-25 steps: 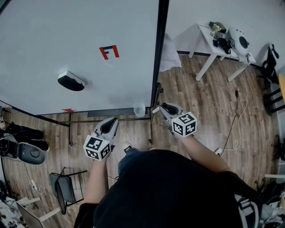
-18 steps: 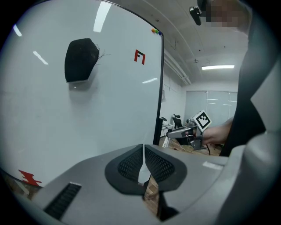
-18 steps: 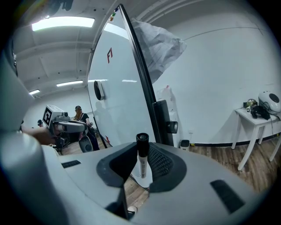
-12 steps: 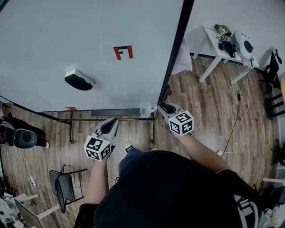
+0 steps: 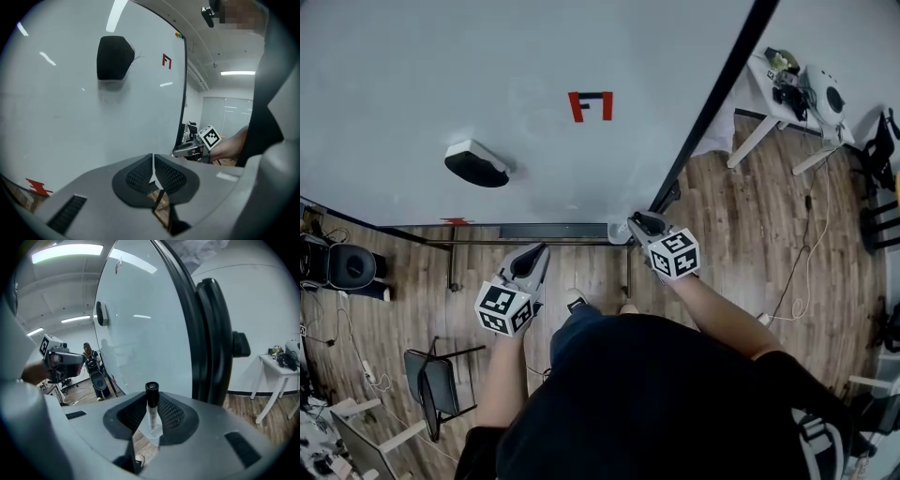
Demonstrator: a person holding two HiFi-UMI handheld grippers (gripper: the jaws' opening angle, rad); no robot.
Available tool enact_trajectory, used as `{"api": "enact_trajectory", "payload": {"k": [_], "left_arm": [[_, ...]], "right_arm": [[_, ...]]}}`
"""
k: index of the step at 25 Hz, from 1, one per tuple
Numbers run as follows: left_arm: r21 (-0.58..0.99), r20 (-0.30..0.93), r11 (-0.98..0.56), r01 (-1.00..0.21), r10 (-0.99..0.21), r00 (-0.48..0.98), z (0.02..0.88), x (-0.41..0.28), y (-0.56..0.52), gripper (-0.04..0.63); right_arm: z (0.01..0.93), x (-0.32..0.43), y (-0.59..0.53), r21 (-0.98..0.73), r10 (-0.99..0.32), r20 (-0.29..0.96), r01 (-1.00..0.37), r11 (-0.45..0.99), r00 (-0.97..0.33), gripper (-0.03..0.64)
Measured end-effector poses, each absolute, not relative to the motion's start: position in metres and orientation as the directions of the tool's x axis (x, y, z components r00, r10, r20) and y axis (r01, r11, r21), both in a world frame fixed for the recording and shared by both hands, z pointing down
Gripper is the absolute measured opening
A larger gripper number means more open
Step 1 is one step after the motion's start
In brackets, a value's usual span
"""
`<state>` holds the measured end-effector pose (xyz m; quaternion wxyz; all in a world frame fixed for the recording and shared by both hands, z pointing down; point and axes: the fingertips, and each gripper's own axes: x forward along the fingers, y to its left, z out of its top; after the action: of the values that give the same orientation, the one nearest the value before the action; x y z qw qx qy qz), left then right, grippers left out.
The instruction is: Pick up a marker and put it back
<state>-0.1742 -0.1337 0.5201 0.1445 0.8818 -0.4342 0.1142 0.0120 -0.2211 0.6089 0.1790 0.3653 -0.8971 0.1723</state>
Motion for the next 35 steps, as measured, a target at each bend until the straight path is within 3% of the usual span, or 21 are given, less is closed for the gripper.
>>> {"api": "enact_trajectory", "payload": {"k": [35], "left_arm": [[0.183, 0.362, -0.559, -0.809, -0.726, 0.584, 0.542, -0.204, -0.154, 0.026]], "right_arm": [[0.688, -0.006, -0.234, -0.168, -0.539, 0.559, -0.723, 0.670, -0.629, 0.069]]}}
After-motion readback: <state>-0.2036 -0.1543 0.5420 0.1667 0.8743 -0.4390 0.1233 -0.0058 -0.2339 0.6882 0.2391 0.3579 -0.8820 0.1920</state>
